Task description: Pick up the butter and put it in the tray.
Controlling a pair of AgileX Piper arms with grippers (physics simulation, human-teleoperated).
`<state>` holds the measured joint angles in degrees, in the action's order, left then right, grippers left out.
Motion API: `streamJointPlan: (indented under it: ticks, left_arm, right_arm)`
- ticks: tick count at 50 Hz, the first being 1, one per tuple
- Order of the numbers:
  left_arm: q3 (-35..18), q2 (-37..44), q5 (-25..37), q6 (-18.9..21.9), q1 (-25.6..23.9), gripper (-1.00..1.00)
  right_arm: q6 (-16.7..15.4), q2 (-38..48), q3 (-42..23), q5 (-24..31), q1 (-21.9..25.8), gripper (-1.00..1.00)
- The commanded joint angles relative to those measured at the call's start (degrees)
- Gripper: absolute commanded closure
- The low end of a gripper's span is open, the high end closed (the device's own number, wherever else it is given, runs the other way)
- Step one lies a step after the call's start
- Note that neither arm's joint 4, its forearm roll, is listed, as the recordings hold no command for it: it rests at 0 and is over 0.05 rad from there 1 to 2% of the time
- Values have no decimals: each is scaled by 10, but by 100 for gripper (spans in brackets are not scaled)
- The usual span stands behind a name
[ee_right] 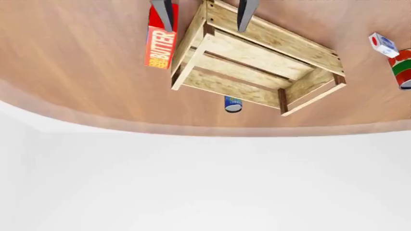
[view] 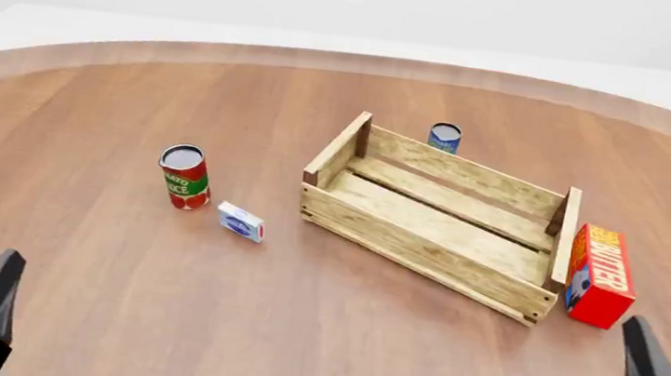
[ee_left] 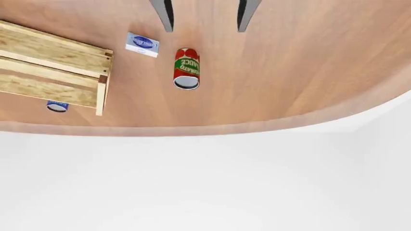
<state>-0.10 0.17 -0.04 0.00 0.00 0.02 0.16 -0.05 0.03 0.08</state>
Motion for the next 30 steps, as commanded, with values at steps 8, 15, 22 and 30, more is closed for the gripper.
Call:
streamJointPlan:
  ticks: [8,15,22,30]
  left_arm:
    - [-1,3,-1,0,0,-100]
    - [-1,3,-1,0,0,-100]
    - [-1,3,-1,0,0,-100]
    - [-1,3,-1,0,0,-100]
  right_arm:
    - [8,1,-3,5,4,-100]
    - [5,2,-5,11,0,-100]
    - [3,50,-4,-11,-25,-100]
    - [-6,101,-7,-37,-56,-100]
